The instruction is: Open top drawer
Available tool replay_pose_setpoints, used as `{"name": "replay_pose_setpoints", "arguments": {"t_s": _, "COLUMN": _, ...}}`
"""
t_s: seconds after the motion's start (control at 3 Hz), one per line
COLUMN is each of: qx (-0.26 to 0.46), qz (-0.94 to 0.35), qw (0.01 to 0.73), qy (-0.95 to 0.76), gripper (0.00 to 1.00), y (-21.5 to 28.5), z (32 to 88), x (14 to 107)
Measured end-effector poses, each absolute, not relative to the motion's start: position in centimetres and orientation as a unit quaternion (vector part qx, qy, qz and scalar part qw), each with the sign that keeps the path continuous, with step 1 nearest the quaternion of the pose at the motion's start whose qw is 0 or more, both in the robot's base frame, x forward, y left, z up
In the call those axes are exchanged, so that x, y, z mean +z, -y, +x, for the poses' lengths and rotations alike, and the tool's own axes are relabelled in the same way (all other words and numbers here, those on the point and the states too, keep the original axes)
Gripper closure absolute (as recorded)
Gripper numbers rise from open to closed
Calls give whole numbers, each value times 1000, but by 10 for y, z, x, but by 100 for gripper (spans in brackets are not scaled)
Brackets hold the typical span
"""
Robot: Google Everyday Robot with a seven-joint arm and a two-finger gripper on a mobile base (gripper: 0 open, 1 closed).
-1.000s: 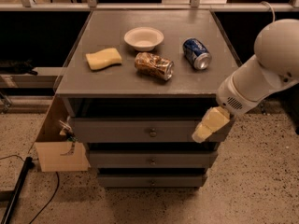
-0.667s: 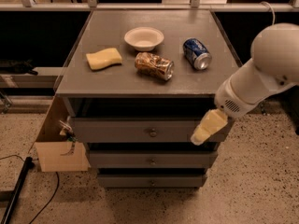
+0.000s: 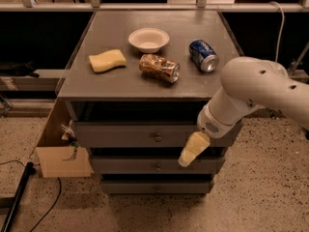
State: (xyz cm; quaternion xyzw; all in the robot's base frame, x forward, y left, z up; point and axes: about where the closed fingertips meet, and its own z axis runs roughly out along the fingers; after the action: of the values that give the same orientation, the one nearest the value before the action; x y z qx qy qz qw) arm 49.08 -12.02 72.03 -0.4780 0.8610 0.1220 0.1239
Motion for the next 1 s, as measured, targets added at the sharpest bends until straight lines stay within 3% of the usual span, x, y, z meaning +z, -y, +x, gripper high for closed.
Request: {"name": "replay_pose_setpoints", "arguments": {"t_s": 1.0, "qx": 96, "qz": -474, "qw": 127, "qy": -866, "gripper": 0, "y": 111, "z": 503, "x": 691}}
